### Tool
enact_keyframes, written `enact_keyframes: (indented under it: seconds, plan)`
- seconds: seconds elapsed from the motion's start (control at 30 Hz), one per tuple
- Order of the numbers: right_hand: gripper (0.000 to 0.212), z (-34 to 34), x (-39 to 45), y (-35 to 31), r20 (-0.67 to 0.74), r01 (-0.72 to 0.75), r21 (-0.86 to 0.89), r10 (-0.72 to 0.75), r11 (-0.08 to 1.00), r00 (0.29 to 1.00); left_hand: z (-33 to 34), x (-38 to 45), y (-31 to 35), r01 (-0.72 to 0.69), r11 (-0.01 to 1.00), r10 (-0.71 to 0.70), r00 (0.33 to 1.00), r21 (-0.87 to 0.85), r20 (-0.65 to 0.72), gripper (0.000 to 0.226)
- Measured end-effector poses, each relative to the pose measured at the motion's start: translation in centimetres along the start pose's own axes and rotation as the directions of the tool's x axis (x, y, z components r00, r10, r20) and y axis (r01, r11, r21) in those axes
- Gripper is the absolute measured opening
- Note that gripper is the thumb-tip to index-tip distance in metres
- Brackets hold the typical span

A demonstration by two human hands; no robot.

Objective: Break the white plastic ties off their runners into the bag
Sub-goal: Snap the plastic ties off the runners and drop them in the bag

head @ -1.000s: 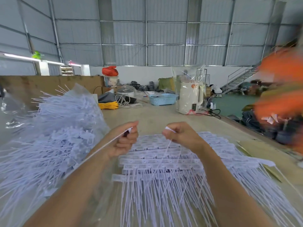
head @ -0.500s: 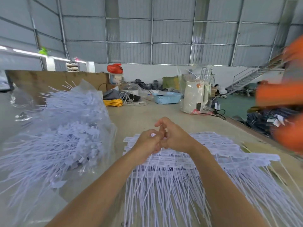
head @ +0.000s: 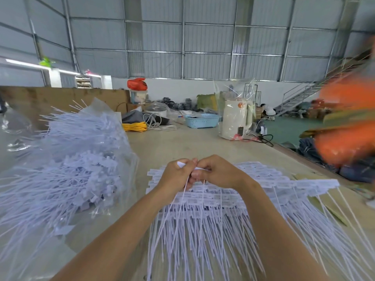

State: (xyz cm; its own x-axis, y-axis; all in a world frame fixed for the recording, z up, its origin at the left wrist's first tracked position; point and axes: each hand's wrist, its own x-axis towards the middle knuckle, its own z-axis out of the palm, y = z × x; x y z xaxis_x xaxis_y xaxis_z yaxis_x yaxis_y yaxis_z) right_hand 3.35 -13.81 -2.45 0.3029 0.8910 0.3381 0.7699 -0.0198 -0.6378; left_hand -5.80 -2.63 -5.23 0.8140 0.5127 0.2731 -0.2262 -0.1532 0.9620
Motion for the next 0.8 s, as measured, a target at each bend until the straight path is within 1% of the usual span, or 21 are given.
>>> enact_keyframes:
  seconds: [0.1,0.2,0.3,0.37,0.43,0.5,0.53,0.57,0.6,0.63,0.67,0.73,0.77,0.8]
  plan:
    - [0.017,0.1,0.0,0.4,-0.013,-0.002,0.008,0.002,1.000,1.000,0.1,-0.1,0.5,0.089,0.996,-0.089,0.996,-0.003,0.010,0.041]
    - [0.012,0.1,-0.1,0.8,0.000,-0.005,0.028,0.005,1.000,1.000,0.1,-0.4,1.1,0.198,0.979,-0.200,0.978,0.048,0.051,0.040]
    - [0.015,0.0,-0.1,1.1,0.029,-0.029,0.002,0.029,1.000,0.999,-0.1,-0.5,1.9,0.333,0.936,-0.344,0.933,0.113,0.107,0.038]
    - [0.018,-0.2,0.1,1.0,0.055,-0.039,-0.006,0.040,0.999,0.998,-0.4,-0.4,2.3,0.403,0.908,-0.417,0.895,0.116,0.159,0.037]
    - [0.022,-0.3,0.2,0.6,0.054,-0.028,-0.002,0.028,1.000,0.998,-0.7,-0.2,2.4,0.463,0.885,-0.462,0.858,0.053,0.226,0.036]
    - [0.027,-0.5,0.0,0.0,0.050,-0.022,0.026,0.020,0.999,0.999,-0.9,-0.1,2.4,0.530,0.846,-0.487,0.808,-0.049,0.332,0.040]
    - [0.028,-0.8,-0.2,-0.1,0.043,-0.028,0.047,0.026,0.999,0.999,-1.2,-0.1,2.4,0.560,0.815,-0.473,0.790,-0.147,0.389,0.043]
    - [0.028,-1.2,-0.6,0.0,0.022,-0.040,0.063,0.038,0.997,0.999,-1.8,-0.2,2.6,0.586,0.761,-0.432,0.777,-0.278,0.457,0.043]
    - [0.030,-1.9,-1.1,0.3,-0.012,-0.054,0.071,0.055,0.996,0.998,-2.5,-0.3,3.0,0.596,0.690,-0.354,0.773,-0.410,0.527,0.040]
    - [0.032,-2.5,-1.7,0.9,-0.058,-0.063,0.078,0.068,0.995,0.996,-3.2,-0.5,3.7,0.565,0.653,-0.250,0.790,-0.505,0.560,0.037]
    - [0.034,-3.0,-2.2,1.5,-0.114,-0.061,0.099,0.072,0.993,0.991,-3.9,-0.8,4.5,0.493,0.671,-0.161,0.826,-0.554,0.540,0.037]
    - [0.037,-3.4,-2.7,2.4,-0.212,-0.035,0.156,0.068,0.987,0.975,-4.6,-1.1,6.6,0.265,0.809,-0.052,0.921,-0.524,0.385,0.040]
    - [0.039,-3.3,-2.7,2.5,-0.228,-0.028,0.159,0.064,0.987,0.972,-4.9,-1.4,7.9,0.159,0.854,0.003,0.950,-0.496,0.311,0.038]
    - [0.040,-3.1,-2.5,2.5,-0.224,-0.027,0.143,0.059,0.989,0.973,-5.3,-1.6,9.2,0.072,0.867,0.061,0.967,-0.494,0.248,0.036]
